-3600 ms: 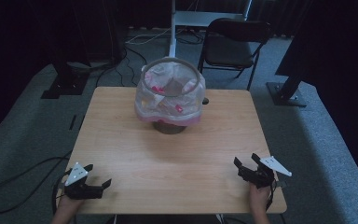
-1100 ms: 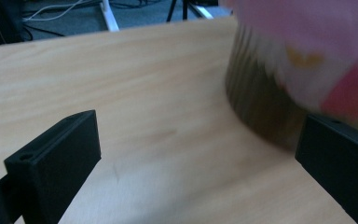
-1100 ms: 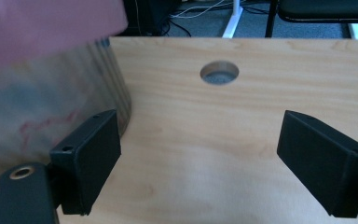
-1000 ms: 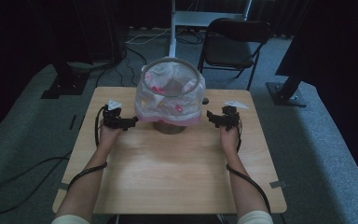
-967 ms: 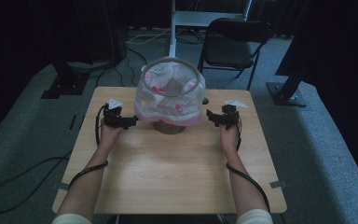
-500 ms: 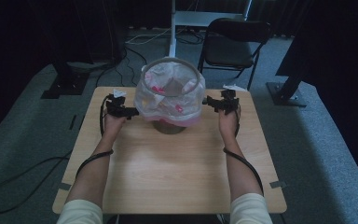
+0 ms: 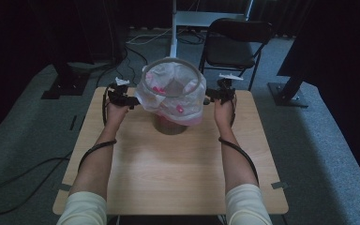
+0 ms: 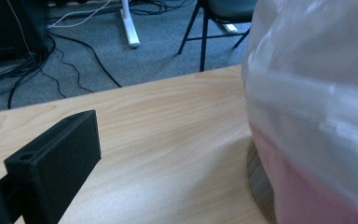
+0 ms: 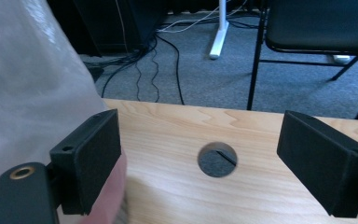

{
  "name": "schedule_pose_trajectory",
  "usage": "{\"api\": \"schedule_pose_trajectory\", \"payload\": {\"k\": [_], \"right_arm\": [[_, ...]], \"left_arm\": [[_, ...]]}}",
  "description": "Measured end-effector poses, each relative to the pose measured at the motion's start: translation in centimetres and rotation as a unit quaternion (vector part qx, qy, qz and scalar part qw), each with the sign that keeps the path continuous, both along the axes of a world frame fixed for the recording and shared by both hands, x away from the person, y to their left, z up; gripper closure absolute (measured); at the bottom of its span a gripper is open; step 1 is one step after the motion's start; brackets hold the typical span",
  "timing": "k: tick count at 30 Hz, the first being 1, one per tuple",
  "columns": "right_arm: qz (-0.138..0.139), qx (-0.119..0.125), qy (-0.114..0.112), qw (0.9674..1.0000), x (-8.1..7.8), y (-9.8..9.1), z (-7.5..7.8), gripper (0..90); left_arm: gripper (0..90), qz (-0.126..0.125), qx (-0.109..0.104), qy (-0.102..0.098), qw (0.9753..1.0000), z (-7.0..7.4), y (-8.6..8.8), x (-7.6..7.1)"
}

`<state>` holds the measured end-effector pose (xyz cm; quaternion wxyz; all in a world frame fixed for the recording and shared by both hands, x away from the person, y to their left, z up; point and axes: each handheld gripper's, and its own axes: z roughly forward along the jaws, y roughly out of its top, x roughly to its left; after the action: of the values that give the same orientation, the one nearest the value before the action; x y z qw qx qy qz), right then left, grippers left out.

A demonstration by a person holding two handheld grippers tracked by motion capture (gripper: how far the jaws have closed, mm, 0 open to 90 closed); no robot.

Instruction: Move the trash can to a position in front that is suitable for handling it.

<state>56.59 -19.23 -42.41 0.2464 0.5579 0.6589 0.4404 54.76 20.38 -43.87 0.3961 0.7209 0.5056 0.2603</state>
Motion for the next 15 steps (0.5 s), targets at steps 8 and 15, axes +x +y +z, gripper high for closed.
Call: {"api": "schedule_pose_trajectory", "payload": {"k": [8,15], "right_arm": [[0.065,0.033,0.002,0.9974,0.51,0.81,0.18,12.2],[0.085,0.047,-0.001,0.9953,0.43,0.91,0.05,13.1]], "left_arm": [[0.1,0.000,0.006,-0.002,1.0000,0.33,-0.90,0.03],[3.3,-0.007,0.025,-0.023,0.9994,0.89,-1.18,-0.47]]}}
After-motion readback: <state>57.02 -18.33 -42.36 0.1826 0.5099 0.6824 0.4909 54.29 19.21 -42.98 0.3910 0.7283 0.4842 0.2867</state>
